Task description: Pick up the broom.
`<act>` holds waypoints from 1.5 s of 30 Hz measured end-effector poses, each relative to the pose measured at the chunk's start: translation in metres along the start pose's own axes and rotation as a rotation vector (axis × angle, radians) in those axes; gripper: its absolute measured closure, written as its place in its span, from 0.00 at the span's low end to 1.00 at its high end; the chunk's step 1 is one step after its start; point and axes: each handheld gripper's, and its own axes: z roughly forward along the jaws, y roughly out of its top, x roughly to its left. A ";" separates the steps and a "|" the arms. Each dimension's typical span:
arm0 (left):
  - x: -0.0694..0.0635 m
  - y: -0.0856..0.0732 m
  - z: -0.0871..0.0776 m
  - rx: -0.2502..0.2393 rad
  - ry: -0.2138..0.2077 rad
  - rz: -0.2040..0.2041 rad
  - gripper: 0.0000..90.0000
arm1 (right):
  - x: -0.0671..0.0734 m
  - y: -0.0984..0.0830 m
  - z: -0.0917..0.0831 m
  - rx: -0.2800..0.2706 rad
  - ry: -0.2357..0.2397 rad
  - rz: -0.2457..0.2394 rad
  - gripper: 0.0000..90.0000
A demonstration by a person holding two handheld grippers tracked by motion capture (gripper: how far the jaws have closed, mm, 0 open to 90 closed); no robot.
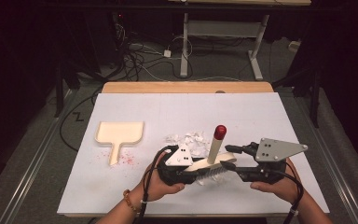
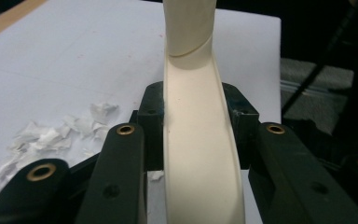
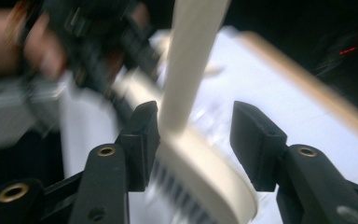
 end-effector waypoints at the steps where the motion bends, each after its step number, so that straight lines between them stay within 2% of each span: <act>1: 0.000 0.000 0.000 0.010 -0.016 0.011 0.72 | 0.000 -0.002 0.001 0.034 0.031 -0.016 0.55; 2: 0.000 0.000 0.000 0.021 -0.037 0.026 0.72 | 0.000 -0.002 0.001 0.034 0.031 -0.016 0.55; 3: -0.001 0.000 0.000 0.036 -0.051 0.050 0.72 | 0.001 -0.007 0.005 0.092 0.054 -0.046 0.53; 4: -0.002 0.000 0.001 0.051 -0.072 0.070 0.72 | 0.001 -0.007 0.005 0.092 0.054 -0.046 0.53; 5: -0.004 0.000 0.002 0.068 -0.096 0.095 0.72 | 0.002 -0.011 0.014 0.134 0.099 -0.070 0.51; 6: -0.008 0.000 0.005 0.080 -0.122 0.120 0.72 | 0.003 -0.013 0.017 0.140 0.117 -0.070 0.51; 8: -0.012 0.001 0.008 0.085 -0.157 0.152 0.72 | 0.003 -0.018 0.025 0.153 0.205 -0.063 0.51; 10: -0.016 0.001 0.010 0.105 -0.170 0.184 0.72 | 0.005 -0.024 0.033 0.207 0.268 -0.089 0.49; 12: -0.016 0.000 0.011 0.103 -0.181 0.176 0.72 | 0.006 -0.027 0.038 0.220 0.324 -0.087 0.57; 13: -0.015 0.000 0.011 0.097 -0.191 0.171 0.72 | 0.007 -0.029 0.040 0.222 0.342 -0.094 0.61; 14: -0.015 0.000 0.011 0.097 -0.191 0.171 0.72 | 0.007 -0.029 0.040 0.222 0.342 -0.094 0.61; 15: -0.013 -0.001 0.010 0.091 -0.221 0.170 0.71 | 0.008 -0.031 0.044 0.236 0.372 -0.086 0.67; 17: -0.012 -0.002 0.009 0.090 -0.227 0.182 0.71 | 0.008 -0.032 0.045 0.235 0.383 -0.083 0.73; 23: -0.008 -0.004 0.006 0.072 -0.231 0.178 0.69 | 0.010 -0.030 0.046 0.228 0.386 -0.080 0.75; 24: -0.008 -0.004 0.005 0.077 -0.213 0.180 0.66 | 0.013 -0.028 0.047 0.237 0.345 -0.103 0.75; 26: -0.007 -0.004 0.003 0.078 -0.187 0.183 0.62 | 0.014 -0.028 0.048 0.248 0.332 -0.103 0.75; 27: -0.006 -0.004 -0.001 0.074 -0.131 0.175 0.51 | 0.015 -0.029 0.051 0.269 0.318 -0.117 0.75; 28: -0.006 -0.004 -0.001 0.074 -0.131 0.175 0.47 | 0.015 -0.029 0.051 0.277 0.303 -0.115 0.75; 29: -0.005 -0.005 -0.003 0.069 -0.103 0.168 0.45 | 0.014 -0.029 0.051 0.279 0.280 -0.114 0.75; 30: -0.005 -0.007 -0.007 0.067 -0.053 0.169 0.40 | 0.012 -0.029 0.051 0.278 0.255 -0.111 0.75; 31: -0.005 -0.008 -0.010 0.062 -0.005 0.168 0.40 | 0.012 -0.029 0.051 0.278 0.255 -0.111 0.75; 32: -0.005 -0.011 -0.013 0.056 0.039 0.161 0.32 | 0.010 -0.029 0.051 0.277 0.230 -0.103 0.75; 33: -0.005 -0.014 -0.016 0.054 0.087 0.157 0.30 | 0.008 -0.029 0.049 0.274 0.208 -0.095 0.75; 34: -0.004 -0.020 -0.024 0.032 0.134 0.139 0.24 | 0.003 -0.028 0.047 0.254 0.169 -0.095 0.75; 35: -0.004 -0.020 -0.024 0.032 0.134 0.139 0.23 | 0.003 -0.028 0.045 0.250 0.153 -0.076 0.75; 36: -0.002 -0.026 -0.030 0.014 0.164 0.123 0.23 | 0.001 -0.027 0.042 0.240 0.121 -0.058 0.75; 38: 0.000 -0.040 -0.044 -0.004 0.262 0.102 0.21 | -0.004 -0.027 0.037 0.226 0.071 -0.045 0.75; 39: 0.000 -0.040 -0.044 -0.004 0.262 0.102 0.20 | -0.006 -0.026 0.035 0.219 0.058 -0.040 0.75; 40: 0.001 -0.046 -0.049 -0.007 0.286 0.092 0.20 | -0.006 -0.026 0.035 0.219 0.058 -0.040 0.75; 41: 0.002 -0.053 -0.055 -0.005 0.315 0.081 0.20 | -0.011 -0.026 0.031 0.206 0.026 -0.027 0.75; 42: 0.003 -0.060 -0.060 -0.002 0.340 0.067 0.20 | -0.011 -0.026 0.031 0.206 0.026 -0.027 0.75; 45: 0.007 -0.084 -0.075 0.015 0.404 0.022 0.20 | -0.020 -0.027 0.027 0.195 -0.028 -0.003 0.75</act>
